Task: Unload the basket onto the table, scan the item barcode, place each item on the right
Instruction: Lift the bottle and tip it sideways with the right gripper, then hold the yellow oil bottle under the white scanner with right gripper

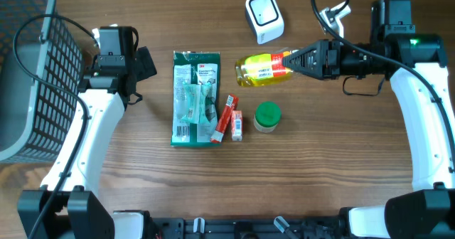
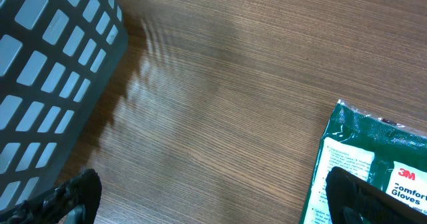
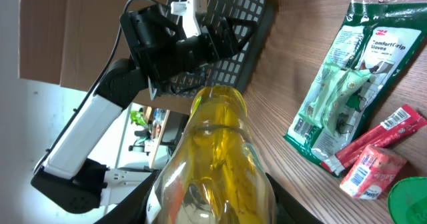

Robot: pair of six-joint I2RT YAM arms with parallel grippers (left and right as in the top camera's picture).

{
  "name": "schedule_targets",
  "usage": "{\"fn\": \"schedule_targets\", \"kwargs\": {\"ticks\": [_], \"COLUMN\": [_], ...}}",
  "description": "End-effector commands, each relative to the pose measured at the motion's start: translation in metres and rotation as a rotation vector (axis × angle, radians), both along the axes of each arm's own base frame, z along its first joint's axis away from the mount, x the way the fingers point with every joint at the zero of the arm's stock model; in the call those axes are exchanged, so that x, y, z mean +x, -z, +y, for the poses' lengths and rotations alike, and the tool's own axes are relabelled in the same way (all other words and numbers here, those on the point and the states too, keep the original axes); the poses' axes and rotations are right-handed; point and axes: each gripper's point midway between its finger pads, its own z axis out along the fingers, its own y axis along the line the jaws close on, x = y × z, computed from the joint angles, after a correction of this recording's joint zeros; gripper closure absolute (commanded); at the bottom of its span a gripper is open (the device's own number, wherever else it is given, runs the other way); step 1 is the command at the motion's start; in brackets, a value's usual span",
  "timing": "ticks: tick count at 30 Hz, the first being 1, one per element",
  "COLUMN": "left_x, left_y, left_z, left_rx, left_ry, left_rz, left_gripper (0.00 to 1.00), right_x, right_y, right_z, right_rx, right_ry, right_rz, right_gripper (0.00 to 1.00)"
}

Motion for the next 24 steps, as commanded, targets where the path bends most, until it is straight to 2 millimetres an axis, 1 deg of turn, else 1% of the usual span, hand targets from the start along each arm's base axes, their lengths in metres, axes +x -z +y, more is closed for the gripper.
{"fn": "schedule_targets", "kwargs": {"ticks": [1,5,9,11,13,14,17,18,19,20,22,23,24], "left_x": [0.002,0.002,0.002,0.002,0.002,0.002,0.002,0.002,0.002,0.002,0.002,0.002,0.002], "left_y": [-0.005,-0.005,-0.005,-0.005,-0.005,-0.005,-0.005,-0.005,-0.005,-0.005,-0.005,-0.005,-0.005], "left_z": [0.003,0.003,0.003,0.003,0.003,0.003,0.003,0.003,0.003,0.003,0.003,0.003,0.003], "left_rx": [0.012,0.012,0.012,0.012,0.012,0.012,0.012,0.012,0.012,0.012,0.012,0.012,0.012], "left_ry": [-0.004,-0.004,-0.004,-0.004,-0.004,-0.004,-0.004,-0.004,-0.004,-0.004,-0.004,-0.004,-0.004], "left_rz": [-0.009,-0.009,-0.009,-0.009,-0.009,-0.009,-0.009,-0.009,-0.009,-0.009,-0.009,-0.009,-0.009], "left_gripper": [0.0,0.0,0.0,0.0,0.0,0.0,0.0,0.0,0.0,0.0,0.0,0.0,0.0], "right_x": [-0.003,-0.004,-0.008,-0.008,-0.001,0.004,0.023,0.028,0.032,0.035,0.04,0.044,0.049], "right_y": [-0.009,-0.009,-0.009,-0.001,0.019,0.033,0.071,0.078,0.08,0.077,0.065,0.055,0.038], "right_z": [0.003,0.004,0.012,0.015,0.01,0.005,-0.022,-0.029,-0.033,-0.034,-0.038,-0.042,-0.047], "right_rx": [0.041,0.043,0.043,-0.005,-0.134,-0.222,-0.511,-0.578,-0.618,-0.631,-0.652,-0.668,-0.687], "right_ry": [-0.025,-0.027,-0.048,-0.046,-0.003,0.035,0.183,0.225,0.248,0.256,0.281,0.305,0.347], "right_rz": [-0.032,-0.02,-0.006,-0.012,-0.008,0.006,0.032,0.029,0.017,0.002,-0.029,-0.046,-0.069], "right_gripper": [0.66,0.66,0.66,0.66,0.66,0.66,0.67,0.69,0.7,0.71,0.72,0.73,0.74]}}
